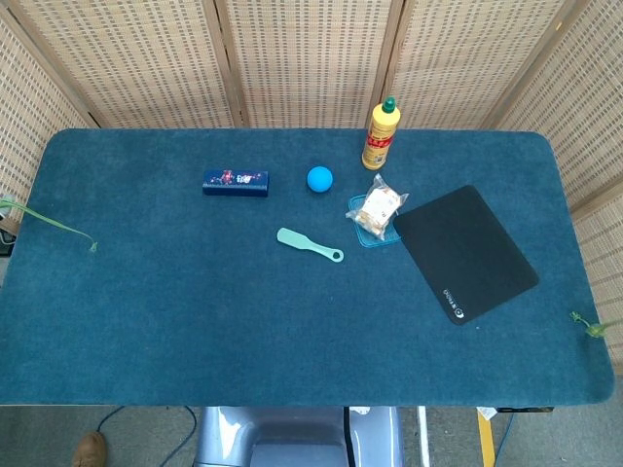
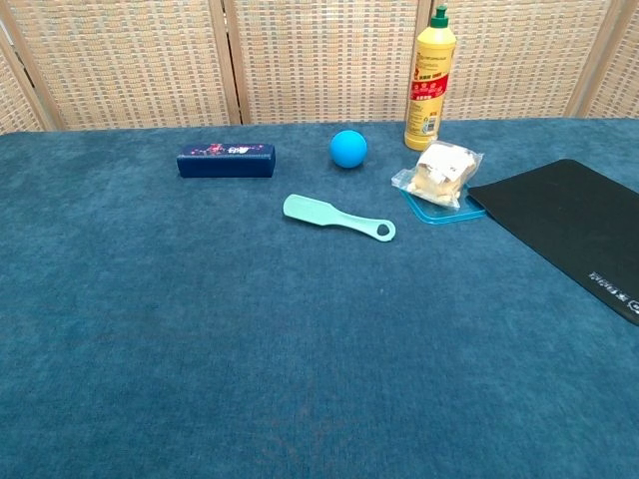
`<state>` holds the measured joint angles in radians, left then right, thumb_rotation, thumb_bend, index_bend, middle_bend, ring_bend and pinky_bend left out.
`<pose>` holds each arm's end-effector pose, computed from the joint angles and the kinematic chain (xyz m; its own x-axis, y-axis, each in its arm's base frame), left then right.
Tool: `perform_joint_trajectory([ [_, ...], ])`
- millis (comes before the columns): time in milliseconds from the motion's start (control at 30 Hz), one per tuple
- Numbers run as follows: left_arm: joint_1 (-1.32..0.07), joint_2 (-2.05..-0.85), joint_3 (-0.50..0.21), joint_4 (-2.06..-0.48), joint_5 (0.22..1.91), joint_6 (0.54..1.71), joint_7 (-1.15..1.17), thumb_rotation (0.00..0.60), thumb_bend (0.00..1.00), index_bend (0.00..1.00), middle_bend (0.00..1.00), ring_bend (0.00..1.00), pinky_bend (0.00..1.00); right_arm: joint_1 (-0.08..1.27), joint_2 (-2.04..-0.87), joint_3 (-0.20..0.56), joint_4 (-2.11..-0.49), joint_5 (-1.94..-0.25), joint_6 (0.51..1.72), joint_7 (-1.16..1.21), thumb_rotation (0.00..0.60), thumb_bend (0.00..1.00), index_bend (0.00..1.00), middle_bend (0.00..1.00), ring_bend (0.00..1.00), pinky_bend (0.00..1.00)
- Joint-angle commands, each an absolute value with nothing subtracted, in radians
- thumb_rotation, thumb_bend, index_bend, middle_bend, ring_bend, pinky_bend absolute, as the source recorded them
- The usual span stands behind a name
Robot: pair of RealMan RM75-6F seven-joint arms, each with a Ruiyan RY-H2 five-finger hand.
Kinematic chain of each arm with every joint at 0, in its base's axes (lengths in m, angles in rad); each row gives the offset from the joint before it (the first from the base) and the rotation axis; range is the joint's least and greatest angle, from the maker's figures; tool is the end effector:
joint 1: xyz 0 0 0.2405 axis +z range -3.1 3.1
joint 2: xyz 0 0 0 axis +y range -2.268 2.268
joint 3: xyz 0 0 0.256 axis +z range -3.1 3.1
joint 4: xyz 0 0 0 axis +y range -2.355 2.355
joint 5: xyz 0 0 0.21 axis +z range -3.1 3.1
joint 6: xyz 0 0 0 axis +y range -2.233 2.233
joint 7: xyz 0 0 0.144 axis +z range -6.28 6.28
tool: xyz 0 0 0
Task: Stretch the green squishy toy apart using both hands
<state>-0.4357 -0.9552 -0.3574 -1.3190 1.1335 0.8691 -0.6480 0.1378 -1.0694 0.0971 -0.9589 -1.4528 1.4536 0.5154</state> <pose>-0.3177 0.3596 0.2709 -0.0466 -0.0618 0.9970 0.9894 0.1343 0.0546 -0.4026 -0.2158 0.2913 0.5409 0.1292 0.8311 -0.8407 0.0528 0.5389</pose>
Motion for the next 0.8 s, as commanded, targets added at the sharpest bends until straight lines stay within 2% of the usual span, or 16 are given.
perform_joint_trajectory([
  [33,-0.437,-0.958,-0.35,-1.34,1.148,0.881,-0.635,0.6,0.41,0.79,0.0,0.0,0.0,0.239,-0.971,0.139,-1.156,-1.489,1.404,0.405,0.6,0.58,0.79,0.04,0.0,0.0],
  [267,-0.441,-0.949,-0.336,-1.415,1.191,0.918,-0.59,0.6,0.41,0.79,0.0,0.0,0.0,0.372,-0.898,0.191,-1.376,-1.487,1.262,0.307,0.6,0.57,0.79,0.04,0.0,0.0],
  [367,-0.446,-0.941,-0.33,-1.461,1.207,0.933,-0.559,0.6,0.41,0.79,0.0,0.0,0.0,0.452,-0.892,0.225,-1.469,-1.472,1.18,0.247,0.6,0.57,0.79,0.04,0.0,0.0],
  [400,-0.453,-0.942,-0.325,-1.491,1.224,0.937,-0.538,0.6,0.41,0.79,0.0,0.0,0.0,0.524,-0.904,0.257,-1.526,-1.466,1.12,0.206,0.6,0.57,0.79,0.04,0.0,0.0],
  [567,-0.467,-0.954,-0.312,-1.532,1.22,0.941,-0.485,0.6,0.41,0.79,0.0,0.0,0.0,0.614,-0.926,0.302,-1.619,-1.361,1.014,0.076,0.6,0.57,0.79,0.04,0.0,0.0],
  [800,-0.493,-0.991,-0.295,-1.552,1.217,0.935,-0.435,0.6,0.41,0.79,0.0,0.0,0.0,0.686,-0.978,0.302,-1.677,-1.308,0.947,-0.036,0.6,0.57,0.79,0.04,0.0,0.0],
])
